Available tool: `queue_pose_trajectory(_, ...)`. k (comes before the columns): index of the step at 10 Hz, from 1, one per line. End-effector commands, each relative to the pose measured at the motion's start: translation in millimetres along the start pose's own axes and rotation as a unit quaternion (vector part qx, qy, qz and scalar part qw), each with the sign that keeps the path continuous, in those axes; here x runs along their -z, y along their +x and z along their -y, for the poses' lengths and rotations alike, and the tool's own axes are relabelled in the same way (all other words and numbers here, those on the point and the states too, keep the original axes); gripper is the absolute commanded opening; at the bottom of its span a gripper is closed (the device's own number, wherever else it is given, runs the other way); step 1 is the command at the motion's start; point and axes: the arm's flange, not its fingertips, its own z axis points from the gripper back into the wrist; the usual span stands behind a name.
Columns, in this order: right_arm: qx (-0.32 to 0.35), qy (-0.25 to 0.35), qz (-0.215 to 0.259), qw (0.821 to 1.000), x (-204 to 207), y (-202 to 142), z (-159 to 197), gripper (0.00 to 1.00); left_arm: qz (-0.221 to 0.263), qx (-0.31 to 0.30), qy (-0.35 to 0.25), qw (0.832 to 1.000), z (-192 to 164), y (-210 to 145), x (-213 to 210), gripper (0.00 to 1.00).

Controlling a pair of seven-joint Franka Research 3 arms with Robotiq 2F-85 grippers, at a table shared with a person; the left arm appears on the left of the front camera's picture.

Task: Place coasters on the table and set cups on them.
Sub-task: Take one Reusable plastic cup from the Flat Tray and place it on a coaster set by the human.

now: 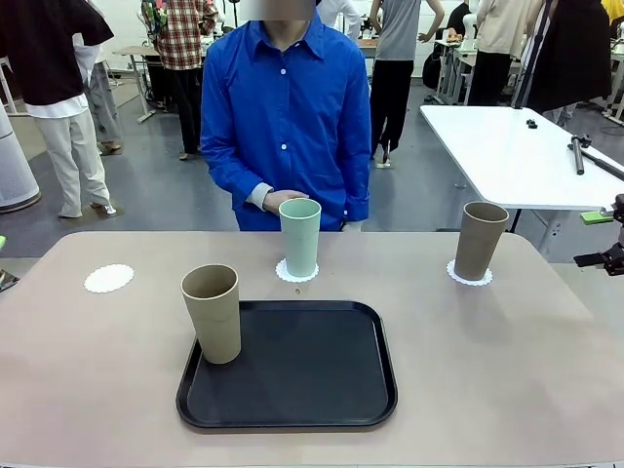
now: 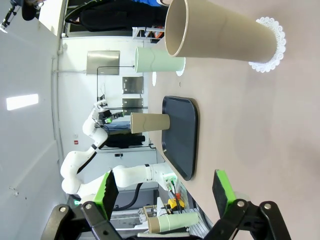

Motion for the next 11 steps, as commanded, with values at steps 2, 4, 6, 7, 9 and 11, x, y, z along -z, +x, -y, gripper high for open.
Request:
queue_pose_trajectory(2,0.0,0.001,-0.001,1.0,0,0,-1,1.0,-0.061,0.177,0.088,0.978,31,73,17,1.0)
queue_pose_trajectory(4,0.0,0.001,-0.001,1.0,0,0,-1,1.0,-0.139,0.287,0.097,0.943,68,96,45,1.0)
queue_pose_trajectory(6,0.0,0.001,-0.001,1.0,0,0,-1,1.0,-0.239,0.341,0.115,0.902,95,105,79,1.0)
queue_pose_trajectory(7,0.0,0.001,-0.001,1.0,0,0,-1,1.0,-0.287,0.36,0.112,0.88,108,102,96,1.0)
queue_pose_trajectory(9,0.0,0.001,-0.001,1.0,0,0,-1,1.0,-0.293,0.396,0.126,0.861,122,103,121,1.0)
queue_pose_trajectory(11,0.0,0.001,-0.001,1.0,0,0,-1,1.0,-0.317,0.408,0.126,0.847,126,100,143,1.0)
